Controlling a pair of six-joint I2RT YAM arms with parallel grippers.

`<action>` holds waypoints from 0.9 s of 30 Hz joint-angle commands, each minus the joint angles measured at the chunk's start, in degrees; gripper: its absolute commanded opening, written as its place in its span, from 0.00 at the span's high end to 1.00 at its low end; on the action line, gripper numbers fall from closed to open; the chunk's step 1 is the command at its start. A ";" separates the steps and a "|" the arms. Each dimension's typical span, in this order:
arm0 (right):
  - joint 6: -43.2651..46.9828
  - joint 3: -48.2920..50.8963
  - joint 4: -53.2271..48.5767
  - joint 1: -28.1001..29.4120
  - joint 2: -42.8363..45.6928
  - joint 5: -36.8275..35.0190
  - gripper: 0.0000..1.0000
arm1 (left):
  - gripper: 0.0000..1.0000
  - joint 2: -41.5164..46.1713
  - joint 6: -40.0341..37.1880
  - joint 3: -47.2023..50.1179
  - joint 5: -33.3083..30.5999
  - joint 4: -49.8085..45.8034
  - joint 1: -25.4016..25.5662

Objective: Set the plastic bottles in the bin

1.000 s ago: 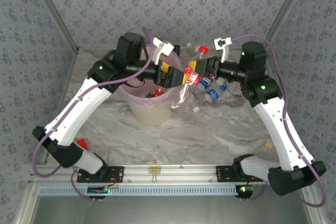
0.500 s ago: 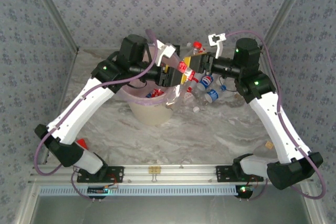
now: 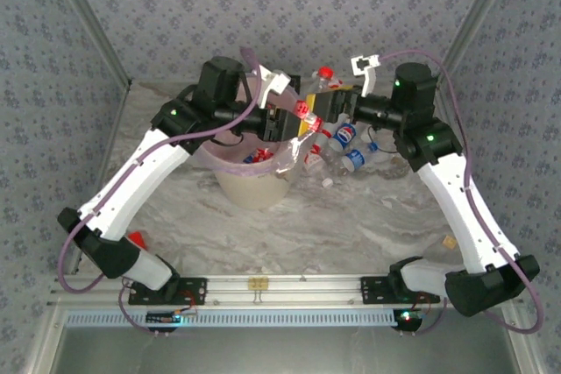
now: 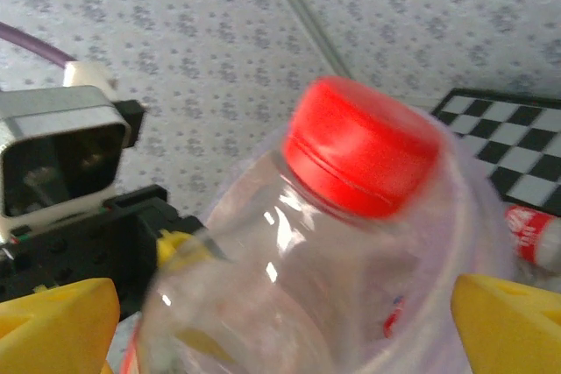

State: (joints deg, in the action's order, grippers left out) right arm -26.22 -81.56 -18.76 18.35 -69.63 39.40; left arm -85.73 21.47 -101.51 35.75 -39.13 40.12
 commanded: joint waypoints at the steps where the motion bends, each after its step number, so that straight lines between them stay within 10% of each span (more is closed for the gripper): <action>1: 1.26 1.29 -3.87 -3.08 4.85 -2.28 0.00 | 0.57 0.57 -2.08 -2.81 -1.02 0.55 -1.89; 8: 4.77 9.83 -13.26 -7.83 15.25 -10.11 0.00 | 0.70 0.17 -6.27 -9.93 -3.73 -6.75 -6.64; 11: 3.64 16.53 -15.34 -9.17 18.55 -10.31 0.00 | 0.98 -0.44 -8.44 -13.35 -6.67 -9.19 -8.56; 27: -0.73 28.24 -17.36 -9.50 18.17 -18.51 0.00 | 1.00 -5.59 -23.21 -9.80 -35.07 -25.20 -8.91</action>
State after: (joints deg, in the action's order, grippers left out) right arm -26.39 -53.89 -35.64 9.13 -51.13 24.23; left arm -91.57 2.55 -113.30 8.49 -61.19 30.02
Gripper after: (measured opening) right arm 0.997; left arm 0.381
